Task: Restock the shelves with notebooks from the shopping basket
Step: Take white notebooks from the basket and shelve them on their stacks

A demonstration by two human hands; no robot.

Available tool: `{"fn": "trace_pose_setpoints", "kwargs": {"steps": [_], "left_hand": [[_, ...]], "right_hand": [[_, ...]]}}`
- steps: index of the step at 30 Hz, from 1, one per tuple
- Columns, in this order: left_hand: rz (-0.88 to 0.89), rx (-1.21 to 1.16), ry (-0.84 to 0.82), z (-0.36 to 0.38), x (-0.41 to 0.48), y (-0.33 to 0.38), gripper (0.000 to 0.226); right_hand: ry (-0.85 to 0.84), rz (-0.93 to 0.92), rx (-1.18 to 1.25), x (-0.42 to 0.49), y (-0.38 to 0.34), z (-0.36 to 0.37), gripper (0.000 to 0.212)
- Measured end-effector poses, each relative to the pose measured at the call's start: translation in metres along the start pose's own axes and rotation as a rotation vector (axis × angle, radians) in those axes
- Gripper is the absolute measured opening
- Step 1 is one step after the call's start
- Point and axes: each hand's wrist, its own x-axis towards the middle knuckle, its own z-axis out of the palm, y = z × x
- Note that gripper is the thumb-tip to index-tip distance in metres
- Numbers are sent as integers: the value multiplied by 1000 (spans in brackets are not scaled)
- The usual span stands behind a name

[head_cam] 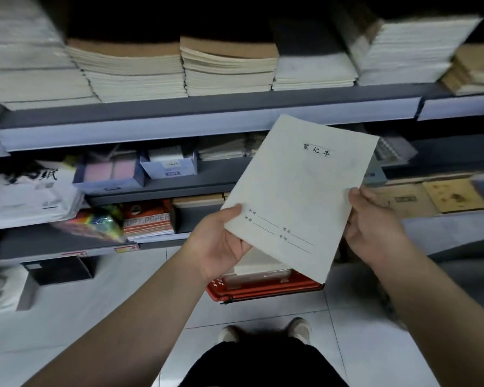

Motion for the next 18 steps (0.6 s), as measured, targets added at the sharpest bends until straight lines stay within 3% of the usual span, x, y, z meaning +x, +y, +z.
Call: {"fn": "trace_pose_setpoints", "kwargs": {"steps": [9,18], "left_hand": [[43,-18,-112,42,-24,27,32],[72,-2,-127,77,-26,50,35]], "right_hand": [[-117,-43,0,-22,-60,28,38],[-25,-93,-19,-20,-103,43,32]]}}
